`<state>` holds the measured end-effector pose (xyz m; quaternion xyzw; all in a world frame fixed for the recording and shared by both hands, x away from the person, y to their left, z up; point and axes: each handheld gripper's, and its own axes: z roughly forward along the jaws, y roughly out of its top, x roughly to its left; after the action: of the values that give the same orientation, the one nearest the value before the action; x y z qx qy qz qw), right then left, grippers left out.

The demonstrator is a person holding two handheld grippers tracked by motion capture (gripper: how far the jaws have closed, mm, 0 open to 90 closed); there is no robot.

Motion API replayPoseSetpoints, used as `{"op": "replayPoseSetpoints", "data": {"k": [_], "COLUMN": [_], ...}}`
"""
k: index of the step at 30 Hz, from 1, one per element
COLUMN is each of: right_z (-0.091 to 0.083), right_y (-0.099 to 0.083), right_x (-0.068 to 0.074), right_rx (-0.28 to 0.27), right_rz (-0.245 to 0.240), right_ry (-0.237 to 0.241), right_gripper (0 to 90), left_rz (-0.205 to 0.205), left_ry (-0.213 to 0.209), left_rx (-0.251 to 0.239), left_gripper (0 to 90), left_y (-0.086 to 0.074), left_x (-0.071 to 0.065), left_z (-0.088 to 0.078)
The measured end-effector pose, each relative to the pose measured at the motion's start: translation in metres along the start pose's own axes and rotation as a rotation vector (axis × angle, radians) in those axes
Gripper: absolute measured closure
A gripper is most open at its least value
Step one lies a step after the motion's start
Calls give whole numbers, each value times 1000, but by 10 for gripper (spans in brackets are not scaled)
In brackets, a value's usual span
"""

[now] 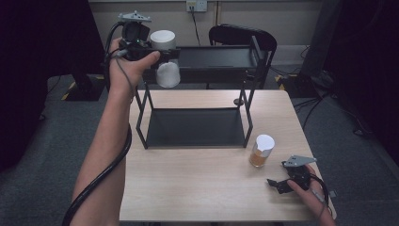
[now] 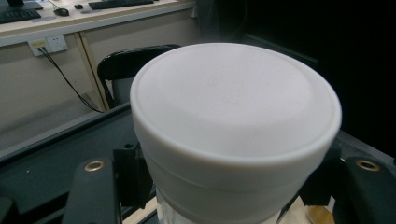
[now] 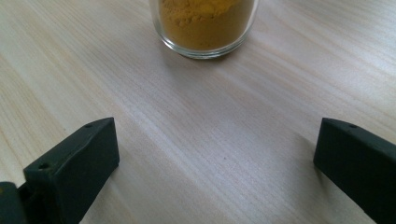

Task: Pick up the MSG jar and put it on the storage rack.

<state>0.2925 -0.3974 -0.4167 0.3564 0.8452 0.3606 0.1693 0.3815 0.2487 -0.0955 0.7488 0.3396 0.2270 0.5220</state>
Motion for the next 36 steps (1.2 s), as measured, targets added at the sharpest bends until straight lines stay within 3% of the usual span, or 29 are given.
{"op": "replayPoseSetpoints", "data": {"k": [13,36], "right_z": [0,0], "right_y": [0,0], "right_x": [0,-1], "right_rx": [-1,0], "right_rz": [2,-1], "right_ry": [0,2], "right_gripper": [0,0], "left_rz": [9,7], "left_ry": [1,8], "left_rx": [-2,20], "left_gripper": [346,346], "left_y": [21,41], "left_x": [6,30], "left_z": [12,54]}}
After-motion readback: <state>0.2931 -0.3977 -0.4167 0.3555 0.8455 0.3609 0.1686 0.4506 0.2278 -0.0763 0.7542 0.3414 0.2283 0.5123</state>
